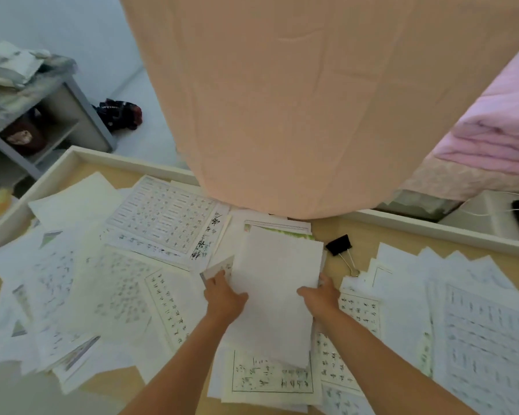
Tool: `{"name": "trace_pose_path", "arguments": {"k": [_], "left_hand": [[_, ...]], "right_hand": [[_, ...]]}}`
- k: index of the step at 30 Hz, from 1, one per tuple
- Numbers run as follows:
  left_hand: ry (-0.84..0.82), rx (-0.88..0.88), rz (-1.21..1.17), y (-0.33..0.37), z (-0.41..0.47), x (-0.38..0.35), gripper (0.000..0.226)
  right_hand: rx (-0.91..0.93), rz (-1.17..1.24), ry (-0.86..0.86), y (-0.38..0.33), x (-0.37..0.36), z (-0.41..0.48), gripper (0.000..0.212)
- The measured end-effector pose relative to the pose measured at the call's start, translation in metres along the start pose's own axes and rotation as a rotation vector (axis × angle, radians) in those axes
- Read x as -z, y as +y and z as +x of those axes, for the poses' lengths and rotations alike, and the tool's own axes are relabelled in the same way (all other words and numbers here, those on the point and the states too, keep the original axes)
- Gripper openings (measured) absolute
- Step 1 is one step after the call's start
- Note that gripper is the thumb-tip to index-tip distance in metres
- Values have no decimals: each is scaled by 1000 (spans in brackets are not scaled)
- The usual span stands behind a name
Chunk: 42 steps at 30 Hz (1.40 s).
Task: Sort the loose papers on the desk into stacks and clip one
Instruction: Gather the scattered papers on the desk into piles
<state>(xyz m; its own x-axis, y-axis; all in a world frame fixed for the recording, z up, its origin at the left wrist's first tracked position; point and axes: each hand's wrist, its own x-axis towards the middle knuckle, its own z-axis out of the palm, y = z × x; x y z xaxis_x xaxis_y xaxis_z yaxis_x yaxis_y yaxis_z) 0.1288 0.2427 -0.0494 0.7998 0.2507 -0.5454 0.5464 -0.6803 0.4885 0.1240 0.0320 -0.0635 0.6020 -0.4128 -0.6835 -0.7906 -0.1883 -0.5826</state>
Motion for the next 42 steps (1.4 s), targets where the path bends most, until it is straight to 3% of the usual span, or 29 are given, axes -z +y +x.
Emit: {"name": "trace_pose_path", "arguments": {"k": [2, 7, 11, 14, 18, 21, 26, 28, 32, 34, 36, 39, 42], "left_hand": [[-21, 44, -19, -1, 1, -2, 81], [-137, 134, -326, -4, -2, 6, 49], [-138, 65, -323, -12, -6, 13, 34], [-119, 41, -370, -17, -14, 16, 36], [-62, 106, -337, -30, -28, 20, 37], [6, 185, -236, -45, -45, 18, 32], [31, 162, -63, -72, -51, -5, 28], [38, 131, -22, -72, -52, -11, 30], [-24, 169, -246, -54, -69, 2, 48], [-76, 212, -376, -58, -68, 8, 52], [-154, 193, -387, -66, -66, 14, 41], [-241, 155, -438, -81, -63, 22, 28], [-276, 118, -567, -96, -61, 36, 28]], "right_hand": [[-63, 97, -76, 1, -1, 3, 74], [-20, -46, -146, -2, 1, 0, 36], [88, -114, -256, -2, -4, -9, 34], [153, -149, -311, 4, -3, -14, 38], [259, -358, -55, 18, 8, -20, 35], [108, -250, 71, 28, 14, -27, 50], [-159, 15, 20, 35, 5, -46, 65], [-180, 46, -54, 38, 1, -51, 69], [-144, 38, -165, 38, -1, -54, 63], [-108, -55, -212, 37, 2, -60, 38], [-43, -209, -244, 42, 1, -66, 22], [199, -536, -105, 50, 7, -73, 37], [404, -683, 29, 58, 31, -70, 61]]}}
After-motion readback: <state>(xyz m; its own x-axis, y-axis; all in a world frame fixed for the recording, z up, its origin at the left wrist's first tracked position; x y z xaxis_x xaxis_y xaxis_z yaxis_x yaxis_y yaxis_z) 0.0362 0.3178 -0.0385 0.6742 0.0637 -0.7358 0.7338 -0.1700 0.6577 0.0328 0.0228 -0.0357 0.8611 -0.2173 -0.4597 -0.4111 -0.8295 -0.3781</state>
